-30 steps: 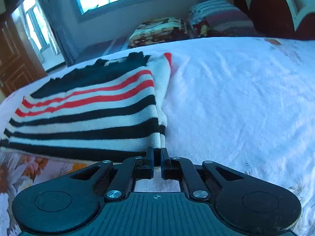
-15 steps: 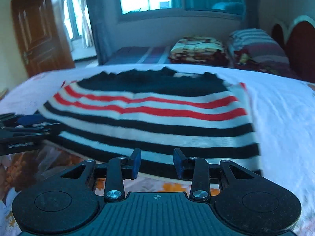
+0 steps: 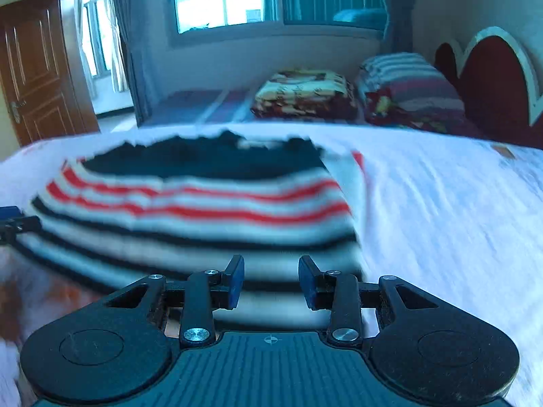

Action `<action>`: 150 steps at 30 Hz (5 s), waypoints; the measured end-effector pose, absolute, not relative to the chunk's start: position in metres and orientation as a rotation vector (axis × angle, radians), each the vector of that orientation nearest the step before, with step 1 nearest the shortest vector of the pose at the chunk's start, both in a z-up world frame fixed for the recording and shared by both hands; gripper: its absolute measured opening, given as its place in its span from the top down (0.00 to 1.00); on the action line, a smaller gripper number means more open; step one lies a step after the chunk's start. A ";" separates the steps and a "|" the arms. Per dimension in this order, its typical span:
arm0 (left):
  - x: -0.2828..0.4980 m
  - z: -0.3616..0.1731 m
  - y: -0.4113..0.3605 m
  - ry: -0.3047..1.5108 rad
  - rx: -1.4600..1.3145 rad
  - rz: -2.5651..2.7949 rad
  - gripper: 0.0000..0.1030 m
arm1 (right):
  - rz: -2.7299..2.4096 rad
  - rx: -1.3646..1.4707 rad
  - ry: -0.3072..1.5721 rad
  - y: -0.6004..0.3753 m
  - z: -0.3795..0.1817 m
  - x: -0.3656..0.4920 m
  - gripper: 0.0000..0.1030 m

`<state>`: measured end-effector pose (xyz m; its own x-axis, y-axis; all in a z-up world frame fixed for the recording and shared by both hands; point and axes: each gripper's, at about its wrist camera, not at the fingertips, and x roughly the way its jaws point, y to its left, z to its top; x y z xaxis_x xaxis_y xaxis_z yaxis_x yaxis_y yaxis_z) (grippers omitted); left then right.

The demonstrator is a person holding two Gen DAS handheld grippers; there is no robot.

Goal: Fold small clothes

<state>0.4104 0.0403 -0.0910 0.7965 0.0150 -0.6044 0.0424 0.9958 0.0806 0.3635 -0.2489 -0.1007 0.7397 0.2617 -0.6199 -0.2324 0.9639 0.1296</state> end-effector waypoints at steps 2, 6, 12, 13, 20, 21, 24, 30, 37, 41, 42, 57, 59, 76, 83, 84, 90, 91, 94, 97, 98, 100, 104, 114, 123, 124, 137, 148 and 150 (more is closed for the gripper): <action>0.434 -0.093 0.038 0.672 0.089 -0.026 0.37 | 0.290 0.031 0.693 -0.234 -0.098 0.384 0.65; 0.462 -0.116 0.041 0.758 0.076 -0.015 0.34 | 0.295 -0.003 0.763 -0.218 -0.117 0.412 0.65; 0.455 -0.118 0.042 0.746 0.086 -0.012 0.34 | 0.308 -0.013 0.748 -0.221 -0.121 0.409 0.65; 0.455 -0.118 0.042 0.747 0.085 -0.009 0.34 | 0.310 -0.019 0.753 -0.220 -0.120 0.410 0.65; 0.452 -0.104 0.043 0.756 0.082 0.004 0.41 | 0.308 -0.025 0.735 -0.216 -0.101 0.403 0.70; 0.442 -0.097 0.047 0.728 0.063 0.006 0.41 | 0.322 -0.017 0.712 -0.217 -0.095 0.397 0.76; 0.404 -0.089 0.066 0.689 -0.055 0.018 0.47 | 0.346 -0.006 0.691 -0.217 -0.086 0.381 0.95; 0.333 -0.115 0.110 0.727 -0.417 0.063 0.62 | 0.371 0.037 0.698 -0.216 -0.086 0.364 0.95; 0.358 -0.134 0.136 0.659 -0.784 0.075 0.62 | 0.406 0.116 0.735 -0.196 -0.090 0.368 0.96; 0.391 -0.150 0.144 0.623 -0.909 0.090 0.63 | 0.425 0.122 0.734 -0.183 -0.088 0.375 0.96; 0.397 -0.154 0.146 0.603 -0.931 0.099 0.64 | 0.429 0.123 0.734 -0.181 -0.088 0.378 0.96; 0.419 -0.159 0.152 0.589 -0.962 0.096 0.82 | 0.470 0.108 0.763 -0.149 -0.105 0.413 1.00; 0.420 -0.159 0.152 0.587 -0.970 0.086 0.82 | 0.470 0.098 0.780 -0.149 -0.113 0.415 1.00; 0.417 -0.057 0.088 0.476 -0.721 -0.239 0.82 | 0.461 0.245 0.770 -0.166 -0.122 0.417 1.00; 0.453 -0.057 -0.023 0.651 -0.547 -0.405 0.82 | 0.309 0.478 0.695 -0.246 -0.108 0.400 1.00; 0.459 -0.067 -0.040 0.692 -0.515 -0.424 0.82 | 0.280 0.536 0.696 -0.270 -0.108 0.396 1.00; 0.463 -0.116 -0.108 0.799 -0.395 -0.475 0.35 | 0.233 0.726 0.638 -0.364 -0.096 0.365 0.12; 0.459 -0.109 -0.111 0.796 -0.394 -0.499 0.35 | 0.248 0.745 0.637 -0.372 -0.091 0.362 0.12; 0.440 -0.081 -0.092 0.703 -0.436 -0.558 0.35 | 0.316 0.823 0.616 -0.381 -0.081 0.357 0.16; 0.427 -0.069 -0.047 0.618 -0.497 -0.475 0.35 | 0.383 0.870 0.660 -0.371 -0.078 0.364 0.17; 0.424 -0.067 -0.033 0.593 -0.474 -0.417 0.35 | 0.404 0.889 0.684 -0.366 -0.079 0.370 0.17; 0.424 -0.070 -0.009 0.604 -0.404 -0.294 0.35 | 0.434 0.920 0.743 -0.351 -0.086 0.378 0.17; 0.422 -0.090 0.018 0.681 -0.371 -0.188 0.36 | 0.453 0.967 0.818 -0.330 -0.105 0.392 0.17; 0.446 -0.110 0.026 0.798 -0.270 -0.032 0.39 | 0.452 0.736 0.901 -0.281 -0.095 0.439 0.30; 0.453 -0.102 0.028 0.764 -0.315 -0.087 0.43 | 0.507 0.256 0.716 -0.244 -0.071 0.421 0.78; 0.453 -0.100 0.027 0.752 -0.320 -0.096 0.43 | 0.521 0.211 0.656 -0.246 -0.063 0.412 0.78; 0.474 -0.093 -0.050 0.753 -0.043 -0.217 0.33 | 0.354 0.343 0.714 -0.305 -0.126 0.386 0.78; 0.460 -0.096 -0.014 0.716 -0.240 -0.250 0.42 | 0.335 0.230 0.620 -0.307 -0.089 0.388 0.81; 0.459 -0.092 -0.021 0.707 -0.226 -0.268 0.42 | 0.324 0.216 0.579 -0.310 -0.082 0.379 0.81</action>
